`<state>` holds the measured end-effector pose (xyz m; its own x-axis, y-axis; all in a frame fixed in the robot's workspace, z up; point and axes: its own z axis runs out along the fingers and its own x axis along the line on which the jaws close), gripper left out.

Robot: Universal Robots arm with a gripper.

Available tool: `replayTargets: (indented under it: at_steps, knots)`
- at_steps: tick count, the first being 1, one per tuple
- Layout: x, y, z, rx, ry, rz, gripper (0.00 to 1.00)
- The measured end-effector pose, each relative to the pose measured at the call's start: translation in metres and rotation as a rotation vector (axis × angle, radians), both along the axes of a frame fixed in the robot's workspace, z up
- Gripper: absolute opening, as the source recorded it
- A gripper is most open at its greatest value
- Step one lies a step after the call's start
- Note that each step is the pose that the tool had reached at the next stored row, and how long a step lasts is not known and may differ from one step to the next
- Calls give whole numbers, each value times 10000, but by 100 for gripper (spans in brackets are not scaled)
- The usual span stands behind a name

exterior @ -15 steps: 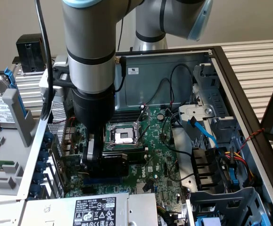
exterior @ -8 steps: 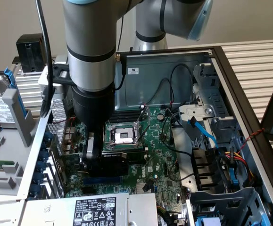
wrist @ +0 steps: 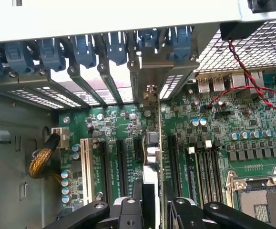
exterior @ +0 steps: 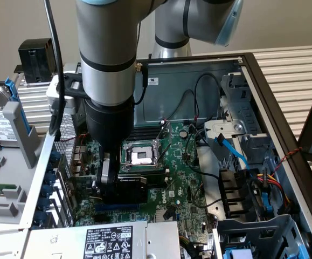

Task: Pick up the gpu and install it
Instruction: 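Insert the gpu into the slot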

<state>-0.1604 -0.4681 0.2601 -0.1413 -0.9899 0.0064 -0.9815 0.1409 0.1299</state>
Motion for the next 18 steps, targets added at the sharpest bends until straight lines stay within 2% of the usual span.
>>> replayTargets:
  at_steps: [6, 11, 18]
  knots:
    - [27, -9, 77, 0, 187, 35, 27]
    - [115, -34, 115, 2, 352, 47, 27]
    - [121, -27, 124, -24, 360, 51, 27]
